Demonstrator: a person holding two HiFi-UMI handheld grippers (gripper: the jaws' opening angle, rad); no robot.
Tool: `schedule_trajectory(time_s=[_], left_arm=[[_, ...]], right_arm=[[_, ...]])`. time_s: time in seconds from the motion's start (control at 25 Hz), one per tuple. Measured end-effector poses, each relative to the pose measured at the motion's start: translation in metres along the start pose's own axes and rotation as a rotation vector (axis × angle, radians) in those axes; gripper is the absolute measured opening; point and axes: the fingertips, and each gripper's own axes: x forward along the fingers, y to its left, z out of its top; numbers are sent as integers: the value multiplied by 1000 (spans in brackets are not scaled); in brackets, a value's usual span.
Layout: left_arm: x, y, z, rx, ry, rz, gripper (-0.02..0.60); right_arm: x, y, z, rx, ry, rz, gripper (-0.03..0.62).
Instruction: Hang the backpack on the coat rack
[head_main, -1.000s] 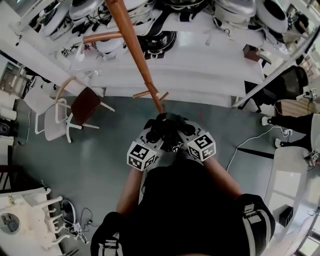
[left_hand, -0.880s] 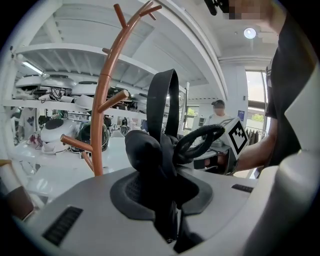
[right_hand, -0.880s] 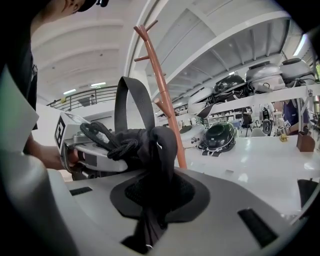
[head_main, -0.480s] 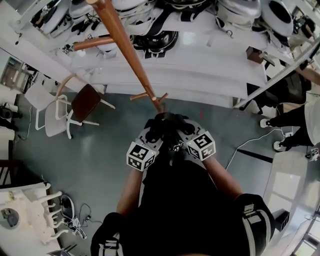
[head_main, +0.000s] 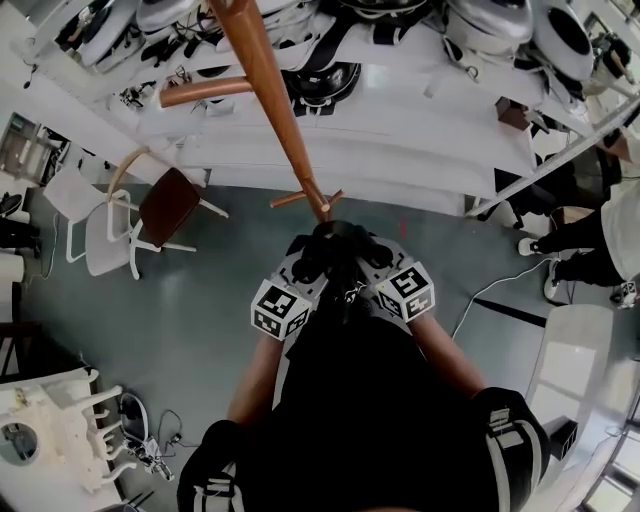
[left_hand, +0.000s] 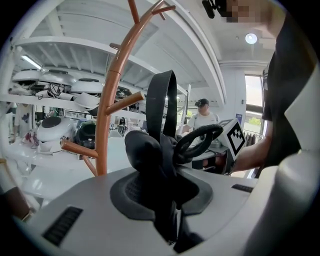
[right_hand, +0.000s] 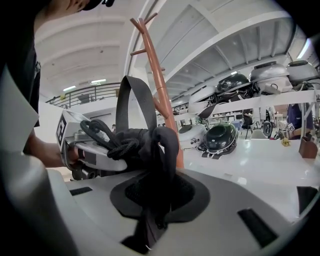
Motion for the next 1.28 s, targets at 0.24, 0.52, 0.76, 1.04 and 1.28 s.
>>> schedule_trajectory(time_s=[0.24, 0.52, 0.76, 1.04, 1.28], left_arm=[[4, 29, 11, 16, -7, -21, 91], [14, 58, 25, 42, -6, -45, 91], [27, 79, 30, 46, 0, -66, 89], [30, 99, 27, 43, 10, -75, 90], [31, 109, 22, 43, 20, -78, 91]], right_arm=[[25, -11, 16, 3, -14, -22, 72], [46, -28, 33, 4, -27, -58, 72], [62, -45, 39, 15, -25, -78, 72], [82, -51, 40, 28, -21, -88, 72], [93, -52, 35, 42, -6, -89, 72]])
